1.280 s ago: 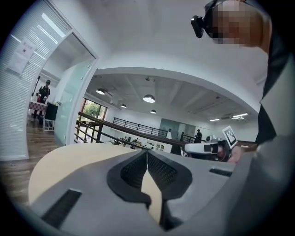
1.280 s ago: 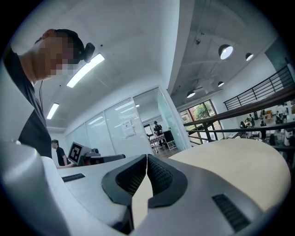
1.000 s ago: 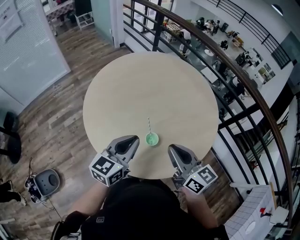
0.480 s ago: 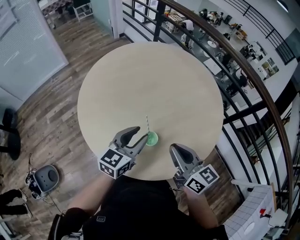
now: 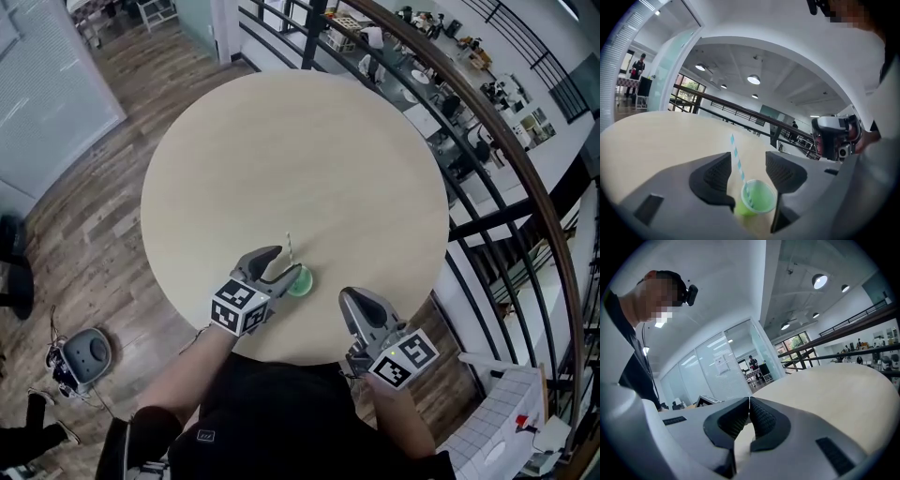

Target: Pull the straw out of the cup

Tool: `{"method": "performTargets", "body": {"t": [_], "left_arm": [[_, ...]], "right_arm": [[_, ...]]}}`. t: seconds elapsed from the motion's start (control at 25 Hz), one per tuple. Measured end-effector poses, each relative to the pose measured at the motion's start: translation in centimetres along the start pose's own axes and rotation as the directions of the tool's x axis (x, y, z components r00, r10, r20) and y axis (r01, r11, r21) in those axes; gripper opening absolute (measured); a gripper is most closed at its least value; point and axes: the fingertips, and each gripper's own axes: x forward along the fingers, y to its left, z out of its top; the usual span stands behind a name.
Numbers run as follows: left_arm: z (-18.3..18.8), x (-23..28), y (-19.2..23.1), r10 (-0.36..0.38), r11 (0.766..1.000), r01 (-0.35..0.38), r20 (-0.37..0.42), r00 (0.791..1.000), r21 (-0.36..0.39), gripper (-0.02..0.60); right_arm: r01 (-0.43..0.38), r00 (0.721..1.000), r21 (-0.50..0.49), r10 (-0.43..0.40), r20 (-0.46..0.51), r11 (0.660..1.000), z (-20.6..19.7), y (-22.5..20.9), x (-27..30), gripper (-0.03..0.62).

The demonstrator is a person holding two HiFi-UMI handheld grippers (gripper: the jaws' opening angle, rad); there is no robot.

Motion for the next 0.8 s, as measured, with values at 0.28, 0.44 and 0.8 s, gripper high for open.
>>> {"method": "performTargets", "body": {"t": [0.28,0.44,0.8], "left_arm": [[-2.0,2.5,-0.2,-0.075,0.997,0.074,-0.073,0.994,-0.006,0.222],[-3.0,2.9,0.0,-0.086,0.996,0.085,-0.115,0.990,-0.014,0.221],[-4.7,2.6,1.2,-0.102,0.995,0.097,-0.141,0.985,-0.039,0.186]], "right_arm": [[0.043,0.998,0.042,-0.041,-0.038,0.998,-0.6,-1.4,-0.5,0.023],[0.050,0.998,0.056,-0.047,-0.043,0.997,-0.6,-1.3,-0.4,0.023],[0.055,0.997,0.089,-0.051,-0.049,0.995,-2.2,-1.0,0.3,0.023]]}}
